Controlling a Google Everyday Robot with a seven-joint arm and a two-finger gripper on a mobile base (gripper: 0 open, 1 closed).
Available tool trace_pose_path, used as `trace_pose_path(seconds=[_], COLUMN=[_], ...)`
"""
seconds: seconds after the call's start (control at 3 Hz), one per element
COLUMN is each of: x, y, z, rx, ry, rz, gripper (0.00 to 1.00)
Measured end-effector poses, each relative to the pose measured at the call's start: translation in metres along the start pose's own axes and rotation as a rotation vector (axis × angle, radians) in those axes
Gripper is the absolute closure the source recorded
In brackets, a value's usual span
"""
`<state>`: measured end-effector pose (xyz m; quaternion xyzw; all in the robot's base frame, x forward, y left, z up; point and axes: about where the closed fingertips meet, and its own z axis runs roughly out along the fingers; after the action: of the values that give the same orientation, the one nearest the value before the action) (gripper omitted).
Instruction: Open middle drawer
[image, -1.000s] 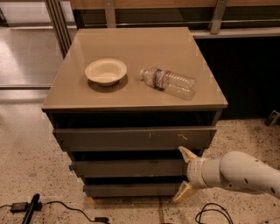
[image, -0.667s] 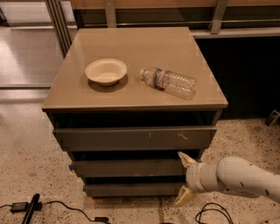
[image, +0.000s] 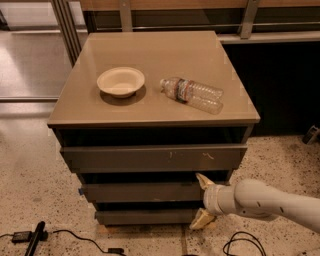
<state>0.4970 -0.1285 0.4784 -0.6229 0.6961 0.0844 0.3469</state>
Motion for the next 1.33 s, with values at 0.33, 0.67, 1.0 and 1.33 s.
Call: trace_pose_path(seconds=[0.33, 0.67, 1.0, 1.33], x=[0.0, 0.0, 0.015, 0.032], y=[0.0, -0.001, -0.005, -0.007], z=[0.0, 0.013, 0.045, 0.065], rx=[0.0, -0.004, -0.011, -0.021], ry=[0.0, 0.007, 0.032, 0.054], rz=[0.0, -0.011, -0.009, 0.006], gripper=[0.0, 0.0, 0.0, 0.0])
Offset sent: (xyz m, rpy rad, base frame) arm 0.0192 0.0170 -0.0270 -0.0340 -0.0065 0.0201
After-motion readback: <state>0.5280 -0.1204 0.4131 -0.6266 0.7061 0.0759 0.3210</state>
